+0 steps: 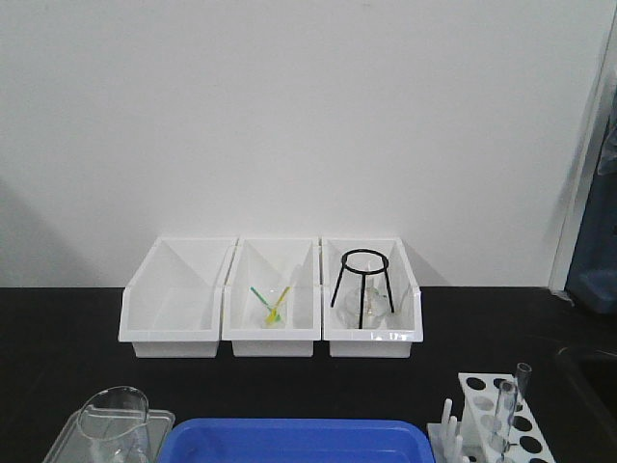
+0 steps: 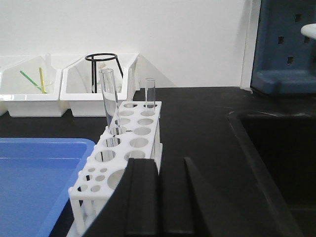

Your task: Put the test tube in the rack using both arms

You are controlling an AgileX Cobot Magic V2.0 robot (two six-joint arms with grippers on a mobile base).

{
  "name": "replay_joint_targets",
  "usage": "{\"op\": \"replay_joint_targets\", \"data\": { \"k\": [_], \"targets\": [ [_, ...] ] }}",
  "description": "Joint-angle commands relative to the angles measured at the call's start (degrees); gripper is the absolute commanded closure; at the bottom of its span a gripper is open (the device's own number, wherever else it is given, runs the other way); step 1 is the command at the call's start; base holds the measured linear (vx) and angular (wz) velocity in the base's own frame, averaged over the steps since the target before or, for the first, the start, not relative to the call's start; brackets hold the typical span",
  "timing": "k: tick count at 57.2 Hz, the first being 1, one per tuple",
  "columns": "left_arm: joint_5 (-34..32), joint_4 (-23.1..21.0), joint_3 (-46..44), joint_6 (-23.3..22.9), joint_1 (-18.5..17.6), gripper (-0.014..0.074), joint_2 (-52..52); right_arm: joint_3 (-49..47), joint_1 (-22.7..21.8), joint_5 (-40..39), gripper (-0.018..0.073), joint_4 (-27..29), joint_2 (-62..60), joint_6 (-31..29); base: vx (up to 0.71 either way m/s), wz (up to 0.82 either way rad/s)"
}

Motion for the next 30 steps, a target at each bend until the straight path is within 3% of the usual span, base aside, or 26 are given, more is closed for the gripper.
{"op": "replay_joint_targets", "data": {
  "k": [1,30],
  "targets": [
    [-4.5,-0.5,-1.3,0.0,0.0,0.0603,-0.8,1.1,-0.2,-3.5,0.0567,-0.1,-0.6,-0.6,0.0,0.0],
    [-4.5,-0.5,-1.3,0.0,0.0,0.0603,-0.8,1.1,-0.2,-3.5,0.0567,-0.1,-0.6,-0.6,0.0,0.0]
  ]
}}
